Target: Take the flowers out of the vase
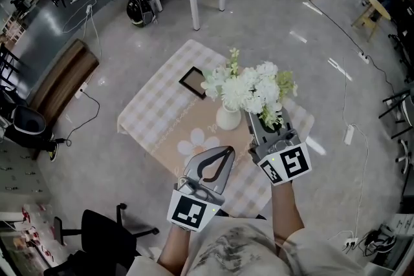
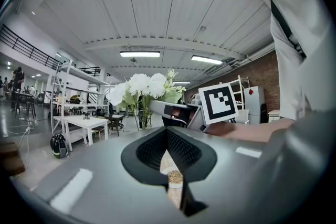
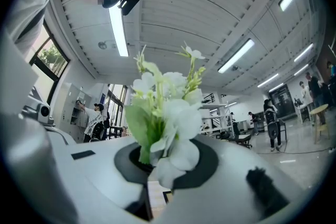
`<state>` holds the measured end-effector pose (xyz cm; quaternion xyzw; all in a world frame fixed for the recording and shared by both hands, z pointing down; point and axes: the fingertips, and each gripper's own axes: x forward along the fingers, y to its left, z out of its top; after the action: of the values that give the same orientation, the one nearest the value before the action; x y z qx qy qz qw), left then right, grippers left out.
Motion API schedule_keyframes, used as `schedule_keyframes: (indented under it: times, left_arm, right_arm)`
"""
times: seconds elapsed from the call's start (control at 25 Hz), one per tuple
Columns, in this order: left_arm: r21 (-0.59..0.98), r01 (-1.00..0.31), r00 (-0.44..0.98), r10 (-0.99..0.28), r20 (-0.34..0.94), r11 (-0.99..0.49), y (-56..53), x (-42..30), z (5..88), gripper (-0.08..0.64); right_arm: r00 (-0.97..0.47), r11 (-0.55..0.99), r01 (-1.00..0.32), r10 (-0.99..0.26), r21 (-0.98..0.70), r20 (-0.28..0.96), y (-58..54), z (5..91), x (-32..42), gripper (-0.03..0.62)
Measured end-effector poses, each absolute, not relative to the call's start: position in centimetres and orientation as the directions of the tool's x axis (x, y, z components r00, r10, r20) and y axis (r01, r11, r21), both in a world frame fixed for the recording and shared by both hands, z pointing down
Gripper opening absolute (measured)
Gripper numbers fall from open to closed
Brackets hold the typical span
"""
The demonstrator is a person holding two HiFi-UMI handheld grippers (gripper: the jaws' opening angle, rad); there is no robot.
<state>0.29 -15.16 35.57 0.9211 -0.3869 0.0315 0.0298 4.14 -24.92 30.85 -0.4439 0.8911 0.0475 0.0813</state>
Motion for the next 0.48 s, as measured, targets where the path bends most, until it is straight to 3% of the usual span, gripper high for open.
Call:
schedule_keyframes:
  times: [0.48]
  left_arm:
    - [0.022, -0.711, 0.703, -0.708, 0.068, -0.703, -14.4, 0.3, 34.9, 0.009]
  right_arm:
    - [-0.592, 0.601, -0.799, -0.778, 0.026, -0.211, -23.3, 29.2, 4.5, 0.069]
